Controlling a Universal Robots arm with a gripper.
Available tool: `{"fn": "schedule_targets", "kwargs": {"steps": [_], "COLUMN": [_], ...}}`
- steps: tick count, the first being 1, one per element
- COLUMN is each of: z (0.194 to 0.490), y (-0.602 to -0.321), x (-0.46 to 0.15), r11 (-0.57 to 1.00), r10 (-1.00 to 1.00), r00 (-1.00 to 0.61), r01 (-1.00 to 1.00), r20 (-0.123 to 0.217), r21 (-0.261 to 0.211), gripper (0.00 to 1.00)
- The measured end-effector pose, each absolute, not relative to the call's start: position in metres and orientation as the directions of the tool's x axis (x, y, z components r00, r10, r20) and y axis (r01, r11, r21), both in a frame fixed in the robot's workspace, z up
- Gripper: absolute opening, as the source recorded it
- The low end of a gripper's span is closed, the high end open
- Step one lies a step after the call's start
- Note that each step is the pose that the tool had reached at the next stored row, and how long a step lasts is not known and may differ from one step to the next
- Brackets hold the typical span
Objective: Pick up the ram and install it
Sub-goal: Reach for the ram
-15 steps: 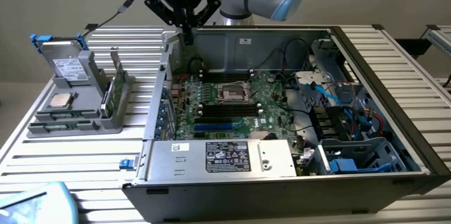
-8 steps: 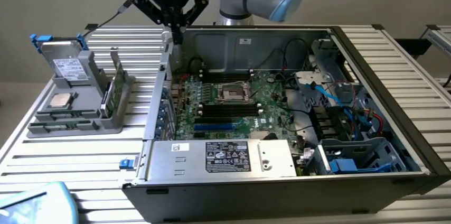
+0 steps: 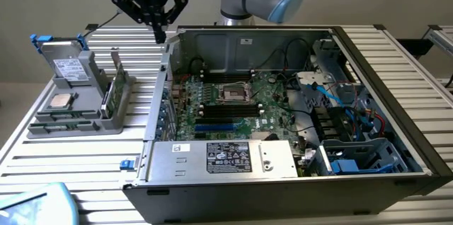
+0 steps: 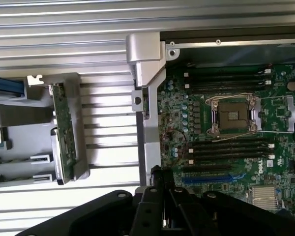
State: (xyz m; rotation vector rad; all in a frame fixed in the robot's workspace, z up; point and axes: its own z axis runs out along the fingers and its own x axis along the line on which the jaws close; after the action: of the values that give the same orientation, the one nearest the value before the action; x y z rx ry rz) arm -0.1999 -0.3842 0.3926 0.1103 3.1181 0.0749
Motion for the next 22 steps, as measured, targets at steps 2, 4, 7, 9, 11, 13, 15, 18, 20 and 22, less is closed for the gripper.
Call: {"fn": "schedule_targets", "kwargs": {"steps": [2, 4, 7, 9, 11, 13, 15, 18, 20, 22], "z": [0.393, 0.393, 0.393, 0.392, 0.392, 0.392, 0.392, 0.391, 0.391, 0.391], "y": [-0.383, -0.383, -0.382, -0.381, -0.381, -0.381, -0.381, -0.381, -0.381, -0.381], "x": [-0.209, -0.218, -0.232, -0.241, -0.25, -0.259, -0.268, -0.282, -0.291, -0.3], "r11": [0.996, 0.996, 0.996, 0.996, 0.996, 0.996, 0.996, 0.996, 0.996, 0.996], "r10": [0.071, 0.071, 0.071, 0.071, 0.071, 0.071, 0.071, 0.071, 0.071, 0.071], "r00": [-0.997, -0.997, -0.997, -0.997, -0.997, -0.997, -0.997, -0.997, -0.997, -0.997], "r01": [0.07, 0.07, 0.07, 0.07, 0.07, 0.07, 0.07, 0.07, 0.07, 0.07], "r20": [-0.019, -0.019, -0.019, -0.019, -0.019, -0.019, -0.019, -0.019, -0.019, -0.019], "r21": [0.049, 0.049, 0.049, 0.049, 0.049, 0.049, 0.049, 0.049, 0.049, 0.049], "gripper": [0.1, 0.1, 0.1, 0.1, 0.1, 0.1, 0.1, 0.1, 0.1, 0.1]}}
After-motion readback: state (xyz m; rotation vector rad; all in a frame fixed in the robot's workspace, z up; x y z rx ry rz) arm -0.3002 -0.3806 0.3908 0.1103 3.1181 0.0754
